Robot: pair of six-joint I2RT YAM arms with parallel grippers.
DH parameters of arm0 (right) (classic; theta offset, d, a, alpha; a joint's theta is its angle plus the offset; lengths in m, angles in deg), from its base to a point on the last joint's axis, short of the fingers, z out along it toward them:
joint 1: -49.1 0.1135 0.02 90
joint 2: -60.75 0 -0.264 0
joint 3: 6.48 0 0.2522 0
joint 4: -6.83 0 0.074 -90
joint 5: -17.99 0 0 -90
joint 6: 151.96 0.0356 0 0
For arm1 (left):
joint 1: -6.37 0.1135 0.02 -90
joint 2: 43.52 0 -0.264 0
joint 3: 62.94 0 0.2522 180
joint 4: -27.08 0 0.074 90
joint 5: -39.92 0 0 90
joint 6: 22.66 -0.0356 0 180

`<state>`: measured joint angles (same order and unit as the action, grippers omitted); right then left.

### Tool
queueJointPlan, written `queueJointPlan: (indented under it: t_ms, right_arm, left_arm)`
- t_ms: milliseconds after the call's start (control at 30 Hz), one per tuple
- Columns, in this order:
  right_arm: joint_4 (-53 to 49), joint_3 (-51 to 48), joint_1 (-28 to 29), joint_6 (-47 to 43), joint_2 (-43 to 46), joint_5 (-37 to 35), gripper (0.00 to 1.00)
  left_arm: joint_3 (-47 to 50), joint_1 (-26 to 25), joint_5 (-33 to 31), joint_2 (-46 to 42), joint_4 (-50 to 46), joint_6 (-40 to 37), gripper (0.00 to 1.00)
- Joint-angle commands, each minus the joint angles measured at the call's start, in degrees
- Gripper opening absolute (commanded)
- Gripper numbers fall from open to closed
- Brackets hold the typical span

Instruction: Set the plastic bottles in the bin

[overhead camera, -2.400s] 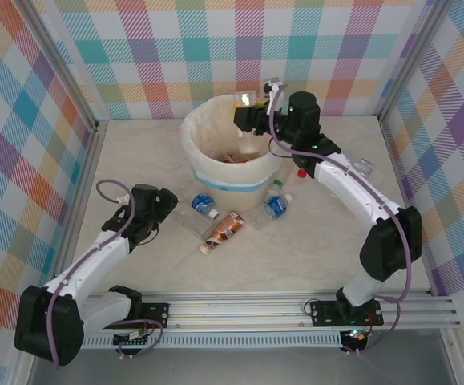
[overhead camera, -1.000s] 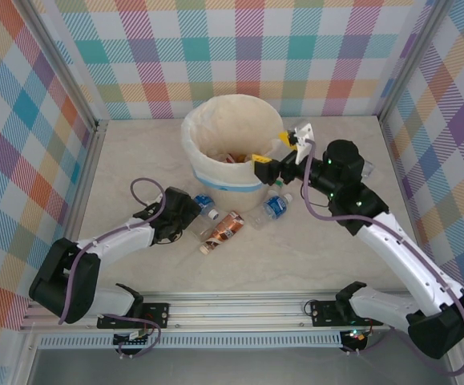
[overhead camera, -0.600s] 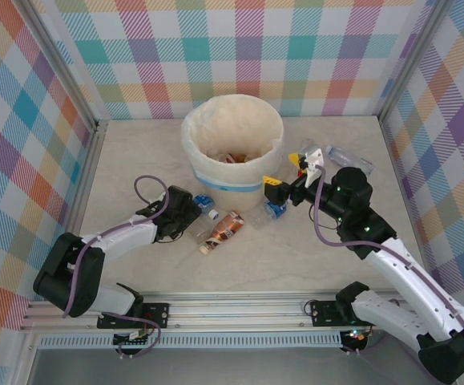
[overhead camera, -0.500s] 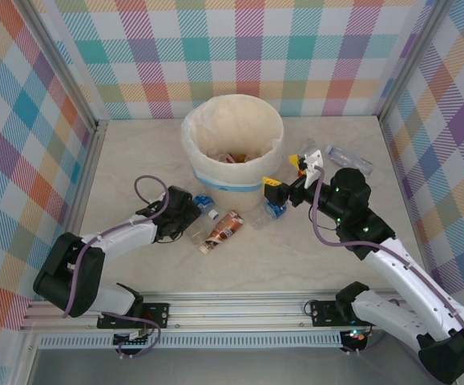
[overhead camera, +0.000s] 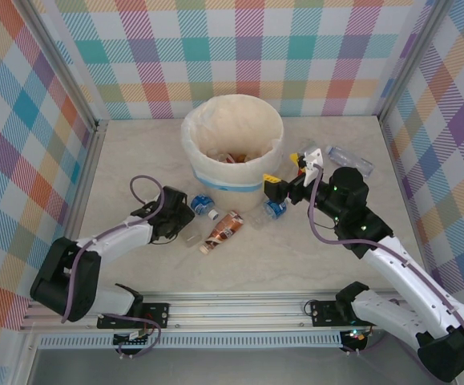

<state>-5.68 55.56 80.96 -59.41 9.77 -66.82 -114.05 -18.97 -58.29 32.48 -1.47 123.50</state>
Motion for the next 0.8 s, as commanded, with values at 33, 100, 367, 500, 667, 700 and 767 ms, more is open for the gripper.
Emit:
queueJointPlan:
  t_ms: [33,100,367,500,667,700,767]
  right_arm:
    - [2.0,0.1,0.0,1.1,0.6,-2.3,1.00]
    - [2.1,-0.3,0.0,1.6,0.9,-3.5,1.00]
    - [1.6,-2.2,0.1,3.5,2.1,-8.4,1.00]
    - [1.2,-2.6,0.1,5.0,2.2,-9.8,1.00]
    - [0.2,-2.2,0.1,6.3,1.9,-11.6,1.00]
    - [0.0,-2.1,0.1,6.4,2.0,-11.8,1.00]
    - [-0.2,-2.1,0.1,6.6,2.3,-12.2,1.00]
  left_arm:
    - [-2.7,0.7,-5.9,-8.8,-5.6,-4.8,0.54]
    - [-4.5,0.6,-5.2,-11.9,-4.7,-6.2,0.53]
    - [-11.3,0.6,-5.3,-20.0,9.8,-11.9,0.52]
    - [-16.4,0.6,-5.9,-19.4,16.7,-17.4,0.52]
    - [-20.8,0.7,-4.9,-15.0,25.2,-22.8,0.52]
    - [-23.2,0.6,-3.9,-13.2,24.8,-24.2,0.52]
    - [-27.6,0.6,-1.0,-9.5,23.6,-25.9,0.52]
